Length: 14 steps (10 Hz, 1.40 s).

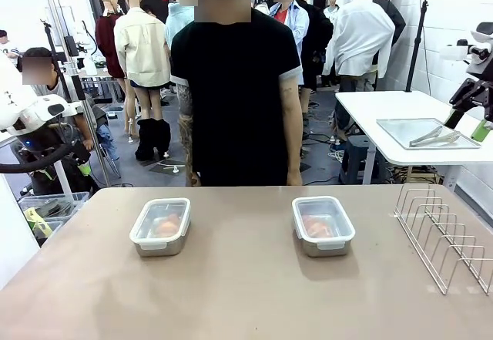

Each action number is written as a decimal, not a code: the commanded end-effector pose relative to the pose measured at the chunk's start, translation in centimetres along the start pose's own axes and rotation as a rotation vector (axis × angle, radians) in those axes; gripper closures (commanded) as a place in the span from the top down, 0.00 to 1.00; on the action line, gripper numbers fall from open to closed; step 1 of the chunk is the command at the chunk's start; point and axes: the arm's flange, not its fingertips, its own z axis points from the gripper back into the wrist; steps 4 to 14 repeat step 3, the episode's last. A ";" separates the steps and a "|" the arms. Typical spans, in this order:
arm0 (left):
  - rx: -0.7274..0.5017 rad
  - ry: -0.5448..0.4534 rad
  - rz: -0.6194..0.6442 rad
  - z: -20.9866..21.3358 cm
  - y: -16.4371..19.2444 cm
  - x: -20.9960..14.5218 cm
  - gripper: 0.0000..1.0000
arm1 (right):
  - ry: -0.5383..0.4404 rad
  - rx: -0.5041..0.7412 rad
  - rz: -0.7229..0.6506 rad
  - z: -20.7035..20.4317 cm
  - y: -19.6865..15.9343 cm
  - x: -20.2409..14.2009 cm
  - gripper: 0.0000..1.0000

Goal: Place the bread in airtight containers.
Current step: Release when the human grabs the Airtight Container lid.

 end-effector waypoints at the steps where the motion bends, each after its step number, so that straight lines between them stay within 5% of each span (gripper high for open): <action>1: 0.010 0.002 -0.006 0.2 0.1 0.0 1.00 | 0.014 0.006 -0.014 -0.1 0.2 0.1 1.00; 14: 0.010 0.002 -0.006 0.2 0.1 0.0 1.00 | 0.014 0.006 -0.014 -0.1 0.2 0.1 1.00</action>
